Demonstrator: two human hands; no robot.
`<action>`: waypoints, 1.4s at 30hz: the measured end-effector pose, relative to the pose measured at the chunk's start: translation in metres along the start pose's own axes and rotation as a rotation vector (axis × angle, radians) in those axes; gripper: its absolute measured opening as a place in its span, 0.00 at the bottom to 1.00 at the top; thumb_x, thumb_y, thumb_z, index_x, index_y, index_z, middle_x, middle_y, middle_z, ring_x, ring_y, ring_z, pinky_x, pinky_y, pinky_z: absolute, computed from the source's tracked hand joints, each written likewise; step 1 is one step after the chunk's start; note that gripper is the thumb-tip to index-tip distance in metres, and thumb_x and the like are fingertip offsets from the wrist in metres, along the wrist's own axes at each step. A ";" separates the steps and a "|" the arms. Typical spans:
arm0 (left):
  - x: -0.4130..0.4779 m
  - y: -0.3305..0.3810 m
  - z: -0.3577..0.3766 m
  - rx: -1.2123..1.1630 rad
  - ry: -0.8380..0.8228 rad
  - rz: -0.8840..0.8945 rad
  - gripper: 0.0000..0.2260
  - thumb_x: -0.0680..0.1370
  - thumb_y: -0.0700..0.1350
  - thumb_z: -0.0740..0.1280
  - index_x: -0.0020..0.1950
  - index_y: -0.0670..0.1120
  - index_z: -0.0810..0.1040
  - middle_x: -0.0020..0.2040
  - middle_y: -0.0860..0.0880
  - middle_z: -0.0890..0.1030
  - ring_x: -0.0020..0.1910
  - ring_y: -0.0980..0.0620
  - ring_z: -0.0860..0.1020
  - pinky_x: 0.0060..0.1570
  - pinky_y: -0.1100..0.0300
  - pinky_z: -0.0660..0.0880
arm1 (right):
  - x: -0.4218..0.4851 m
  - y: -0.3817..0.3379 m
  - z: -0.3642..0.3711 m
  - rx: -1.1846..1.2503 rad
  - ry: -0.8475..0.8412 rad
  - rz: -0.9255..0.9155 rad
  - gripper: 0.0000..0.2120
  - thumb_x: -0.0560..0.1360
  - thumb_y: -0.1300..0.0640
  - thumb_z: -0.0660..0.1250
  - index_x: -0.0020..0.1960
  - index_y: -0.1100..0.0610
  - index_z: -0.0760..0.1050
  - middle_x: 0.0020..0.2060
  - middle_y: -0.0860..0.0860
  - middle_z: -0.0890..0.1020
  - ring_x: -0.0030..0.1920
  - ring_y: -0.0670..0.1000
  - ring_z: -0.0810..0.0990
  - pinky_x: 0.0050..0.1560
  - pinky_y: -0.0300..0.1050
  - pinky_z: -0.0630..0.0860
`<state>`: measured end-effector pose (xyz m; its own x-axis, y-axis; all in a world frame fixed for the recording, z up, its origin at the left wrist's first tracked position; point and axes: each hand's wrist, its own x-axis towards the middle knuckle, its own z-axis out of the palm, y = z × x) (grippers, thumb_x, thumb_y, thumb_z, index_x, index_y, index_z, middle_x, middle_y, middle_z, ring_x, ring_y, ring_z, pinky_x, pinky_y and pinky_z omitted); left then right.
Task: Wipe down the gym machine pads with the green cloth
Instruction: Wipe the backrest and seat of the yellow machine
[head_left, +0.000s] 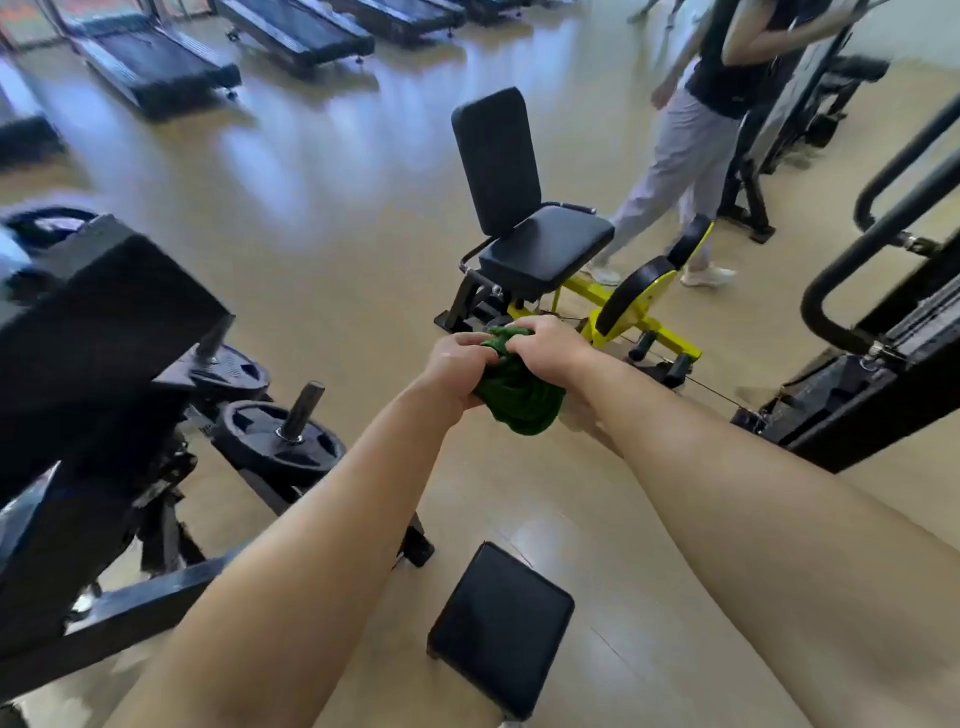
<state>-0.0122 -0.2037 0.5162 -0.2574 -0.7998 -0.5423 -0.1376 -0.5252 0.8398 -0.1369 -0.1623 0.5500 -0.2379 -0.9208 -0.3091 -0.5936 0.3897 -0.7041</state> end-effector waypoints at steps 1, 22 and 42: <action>0.012 0.007 0.008 -0.012 0.007 -0.004 0.14 0.79 0.34 0.66 0.63 0.44 0.80 0.59 0.38 0.82 0.56 0.39 0.83 0.54 0.42 0.83 | 0.016 0.004 -0.008 -0.009 -0.012 -0.006 0.18 0.82 0.58 0.60 0.70 0.53 0.76 0.63 0.55 0.80 0.53 0.51 0.74 0.53 0.43 0.71; 0.353 0.187 0.221 -0.165 0.223 0.017 0.12 0.78 0.32 0.64 0.55 0.46 0.81 0.52 0.41 0.82 0.51 0.42 0.81 0.58 0.42 0.81 | 0.412 0.109 -0.238 0.004 -0.187 -0.110 0.19 0.83 0.49 0.61 0.72 0.51 0.73 0.63 0.52 0.81 0.59 0.53 0.78 0.61 0.48 0.74; 0.644 0.346 0.153 -0.332 0.064 0.046 0.11 0.79 0.29 0.63 0.57 0.39 0.79 0.54 0.35 0.81 0.55 0.36 0.81 0.62 0.38 0.78 | 0.734 0.022 -0.218 0.984 -0.226 0.504 0.30 0.78 0.33 0.57 0.61 0.54 0.82 0.53 0.59 0.87 0.53 0.61 0.86 0.54 0.60 0.82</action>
<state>-0.3715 -0.8558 0.4610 -0.1939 -0.8361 -0.5132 0.1942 -0.5455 0.8153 -0.4921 -0.8334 0.4466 -0.0756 -0.6701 -0.7384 0.4183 0.6509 -0.6335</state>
